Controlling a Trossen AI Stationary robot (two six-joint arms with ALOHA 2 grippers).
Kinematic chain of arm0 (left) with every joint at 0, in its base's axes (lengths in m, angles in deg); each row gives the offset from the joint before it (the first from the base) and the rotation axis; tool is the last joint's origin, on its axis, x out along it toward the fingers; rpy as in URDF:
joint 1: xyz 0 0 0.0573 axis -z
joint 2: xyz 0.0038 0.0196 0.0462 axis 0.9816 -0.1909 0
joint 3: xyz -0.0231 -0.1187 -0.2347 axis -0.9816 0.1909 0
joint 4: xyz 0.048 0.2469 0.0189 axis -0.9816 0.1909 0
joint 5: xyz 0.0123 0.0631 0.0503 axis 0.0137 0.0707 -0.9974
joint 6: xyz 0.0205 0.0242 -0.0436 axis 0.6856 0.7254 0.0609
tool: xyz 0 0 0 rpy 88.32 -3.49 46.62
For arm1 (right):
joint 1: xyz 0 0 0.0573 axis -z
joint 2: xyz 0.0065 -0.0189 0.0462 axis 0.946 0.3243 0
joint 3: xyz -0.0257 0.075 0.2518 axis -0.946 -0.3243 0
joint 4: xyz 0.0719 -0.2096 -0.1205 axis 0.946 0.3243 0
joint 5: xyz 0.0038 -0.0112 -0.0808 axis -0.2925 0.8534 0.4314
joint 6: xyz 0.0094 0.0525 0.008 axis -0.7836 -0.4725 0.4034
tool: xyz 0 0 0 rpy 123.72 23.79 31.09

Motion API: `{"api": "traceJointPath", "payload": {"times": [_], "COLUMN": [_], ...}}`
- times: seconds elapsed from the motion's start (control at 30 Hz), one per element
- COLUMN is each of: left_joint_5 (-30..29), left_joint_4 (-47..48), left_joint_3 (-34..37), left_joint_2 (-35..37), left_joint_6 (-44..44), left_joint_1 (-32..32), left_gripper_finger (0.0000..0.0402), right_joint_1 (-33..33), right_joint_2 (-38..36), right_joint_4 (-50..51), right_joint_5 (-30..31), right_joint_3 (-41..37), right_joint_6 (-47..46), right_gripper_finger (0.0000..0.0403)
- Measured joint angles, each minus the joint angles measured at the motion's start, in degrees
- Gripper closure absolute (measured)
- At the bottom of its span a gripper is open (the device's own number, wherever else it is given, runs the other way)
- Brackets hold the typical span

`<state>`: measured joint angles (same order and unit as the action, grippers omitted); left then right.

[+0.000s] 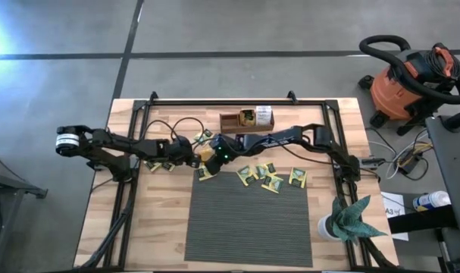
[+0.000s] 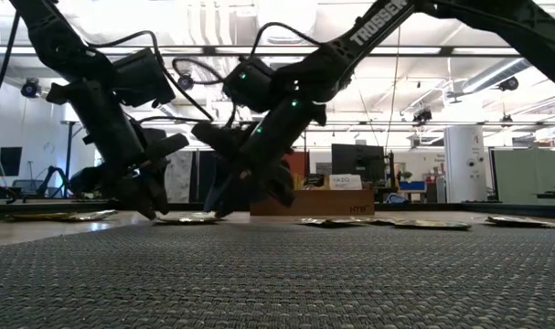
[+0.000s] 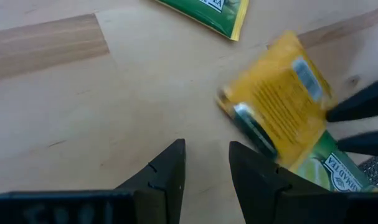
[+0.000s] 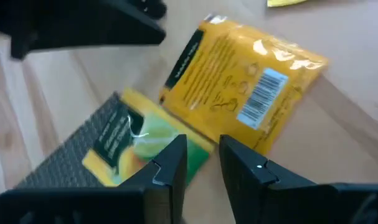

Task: Pick & Place Tea
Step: Put the orange tea bag into the middle section of the wooden organizer

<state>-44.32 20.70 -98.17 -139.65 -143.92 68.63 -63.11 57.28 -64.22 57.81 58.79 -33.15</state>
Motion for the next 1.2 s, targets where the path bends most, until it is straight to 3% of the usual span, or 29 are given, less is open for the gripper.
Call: {"api": "traceJointPath", "payload": {"times": [0.9,1.2], "left_joint_5": [-0.26,1.26], "left_joint_4": [-10.53,-17.89], "left_joint_3": [2.46,1.91], "left_joint_2": [-0.41,-4.81], "left_joint_6": [-2.97,-5.26], "left_joint_1": [-3.68,-4.66], "left_gripper_finger": [0.0276,0.0276], "right_joint_1": [-0.26,-0.74], "right_joint_2": [0.63,0.27], "right_joint_4": [3.15,3.38], "right_joint_5": [-3.23,-2.54], "right_joint_3": [1.70,2.24], "right_joint_6": [2.09,2.52], "right_gripper_finger": [0.0310,0.0310]}}
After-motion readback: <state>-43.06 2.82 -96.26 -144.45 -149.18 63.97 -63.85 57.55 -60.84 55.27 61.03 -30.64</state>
